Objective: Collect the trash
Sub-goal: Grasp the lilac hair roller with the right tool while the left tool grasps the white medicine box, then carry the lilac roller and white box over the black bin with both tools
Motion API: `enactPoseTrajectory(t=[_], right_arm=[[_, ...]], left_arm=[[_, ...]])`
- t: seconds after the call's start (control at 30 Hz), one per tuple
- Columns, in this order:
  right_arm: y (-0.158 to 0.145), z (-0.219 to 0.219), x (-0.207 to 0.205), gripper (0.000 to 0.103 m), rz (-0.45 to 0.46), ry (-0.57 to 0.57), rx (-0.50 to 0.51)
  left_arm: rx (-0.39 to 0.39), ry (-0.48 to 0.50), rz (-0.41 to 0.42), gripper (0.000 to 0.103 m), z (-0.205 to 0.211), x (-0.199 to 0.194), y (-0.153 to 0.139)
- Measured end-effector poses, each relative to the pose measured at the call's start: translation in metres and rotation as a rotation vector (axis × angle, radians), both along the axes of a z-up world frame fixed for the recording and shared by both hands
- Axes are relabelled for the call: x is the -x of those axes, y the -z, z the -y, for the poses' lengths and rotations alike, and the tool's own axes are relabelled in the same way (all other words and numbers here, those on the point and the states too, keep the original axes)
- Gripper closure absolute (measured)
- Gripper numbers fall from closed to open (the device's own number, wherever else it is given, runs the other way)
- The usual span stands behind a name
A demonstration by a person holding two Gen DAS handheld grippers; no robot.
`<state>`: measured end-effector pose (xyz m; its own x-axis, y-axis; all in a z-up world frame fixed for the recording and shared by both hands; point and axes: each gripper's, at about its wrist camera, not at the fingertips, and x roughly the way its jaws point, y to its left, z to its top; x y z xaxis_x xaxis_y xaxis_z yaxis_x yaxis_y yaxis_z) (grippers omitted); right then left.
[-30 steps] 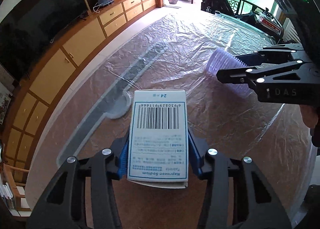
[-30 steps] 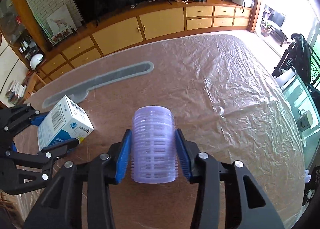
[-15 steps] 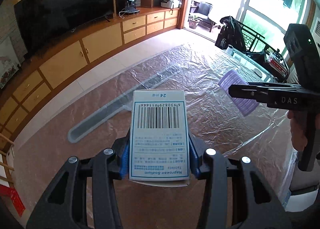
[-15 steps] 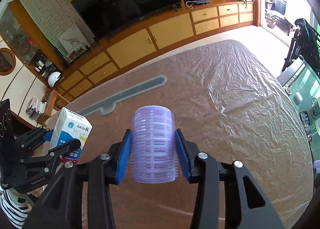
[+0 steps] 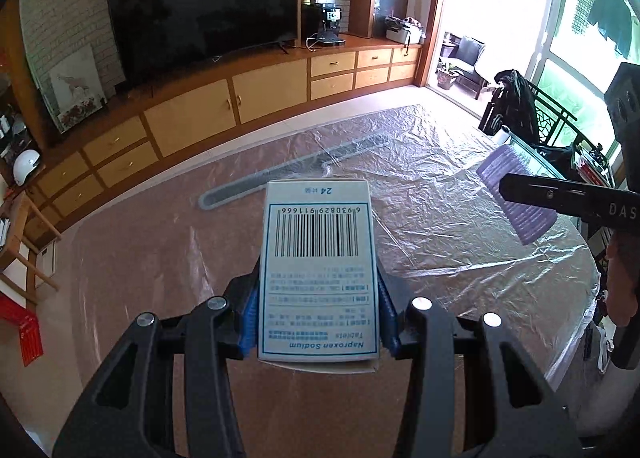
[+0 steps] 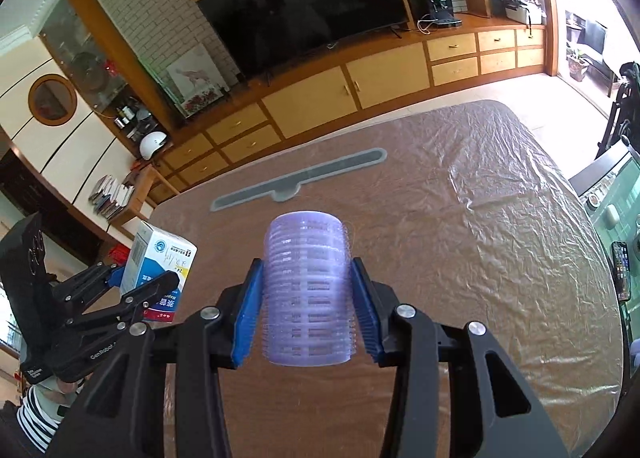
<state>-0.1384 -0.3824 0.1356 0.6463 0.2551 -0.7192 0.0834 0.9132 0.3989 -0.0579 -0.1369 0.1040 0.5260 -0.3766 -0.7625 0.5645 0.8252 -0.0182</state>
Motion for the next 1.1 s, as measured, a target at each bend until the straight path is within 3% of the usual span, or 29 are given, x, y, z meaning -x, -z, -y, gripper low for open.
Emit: enactPoseTrajectory(t=[0.67, 1.1], right_arm=[[-0.029, -0.025, 0.094, 0.061, 0.048, -0.168, -0.086], [-0.019, -0.041, 0.159, 0.061, -0.002, -0.303, -0.119]], left_arm=[[0.023, -0.144, 0.038, 0.056, -0.031, 0.114, -0.015], [0.042, -0.156, 0.007, 0.056, -0.041, 0.179, -0.007]])
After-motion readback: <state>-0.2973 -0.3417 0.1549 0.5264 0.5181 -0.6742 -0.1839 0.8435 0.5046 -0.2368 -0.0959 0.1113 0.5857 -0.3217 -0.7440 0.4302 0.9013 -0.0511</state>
